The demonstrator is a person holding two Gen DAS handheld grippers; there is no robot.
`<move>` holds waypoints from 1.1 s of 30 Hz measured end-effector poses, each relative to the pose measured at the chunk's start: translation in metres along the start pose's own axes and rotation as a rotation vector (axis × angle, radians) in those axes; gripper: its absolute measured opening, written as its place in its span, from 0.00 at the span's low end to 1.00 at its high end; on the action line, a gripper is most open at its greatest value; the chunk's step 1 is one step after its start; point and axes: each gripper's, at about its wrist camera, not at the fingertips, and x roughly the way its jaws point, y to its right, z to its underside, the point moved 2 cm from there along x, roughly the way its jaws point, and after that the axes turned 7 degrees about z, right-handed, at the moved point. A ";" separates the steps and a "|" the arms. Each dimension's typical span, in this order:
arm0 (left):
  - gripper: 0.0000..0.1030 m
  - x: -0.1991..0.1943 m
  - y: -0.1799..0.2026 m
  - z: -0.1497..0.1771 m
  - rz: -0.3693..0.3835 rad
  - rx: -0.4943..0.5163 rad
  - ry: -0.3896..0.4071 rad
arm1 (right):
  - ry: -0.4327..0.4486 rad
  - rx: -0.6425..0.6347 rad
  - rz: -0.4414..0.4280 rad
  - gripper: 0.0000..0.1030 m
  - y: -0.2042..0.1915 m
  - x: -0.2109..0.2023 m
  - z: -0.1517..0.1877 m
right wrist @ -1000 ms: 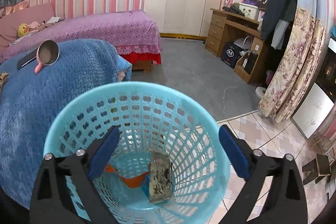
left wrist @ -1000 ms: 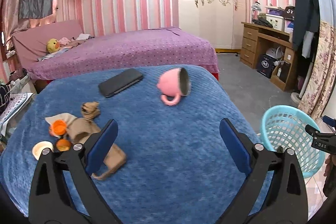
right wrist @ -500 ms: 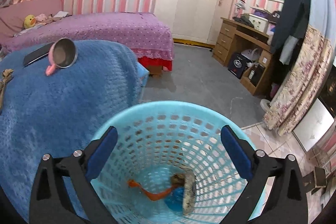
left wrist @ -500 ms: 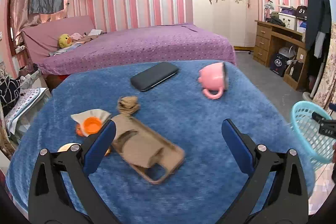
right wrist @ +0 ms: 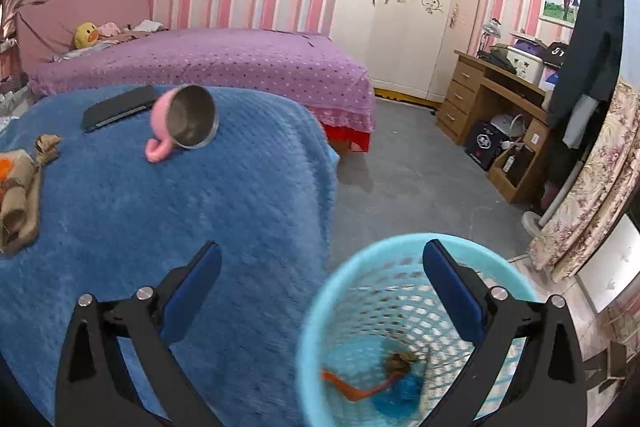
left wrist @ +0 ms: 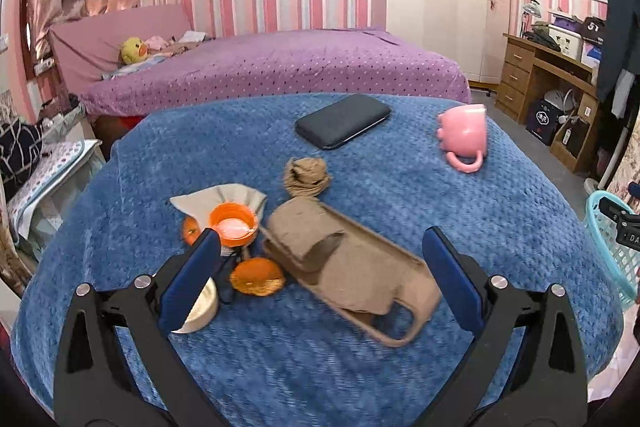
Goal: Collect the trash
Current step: 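Move both tools back over the bed toward the brown phone case, then grasp the brown cardboard tube with the right tool while the left tool grasps the cream round lid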
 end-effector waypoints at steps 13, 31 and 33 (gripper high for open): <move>0.95 0.002 -0.067 -0.004 -0.018 -0.102 -0.029 | 0.020 -0.043 -0.145 0.95 -0.099 -0.010 -0.014; 0.95 0.003 -0.156 0.005 -0.149 -0.193 -0.078 | 0.082 -0.168 -0.321 0.95 -0.225 -0.049 -0.012; 0.95 0.003 -0.164 0.008 -0.157 -0.208 -0.086 | 0.077 -0.177 -0.352 0.95 -0.234 -0.052 -0.011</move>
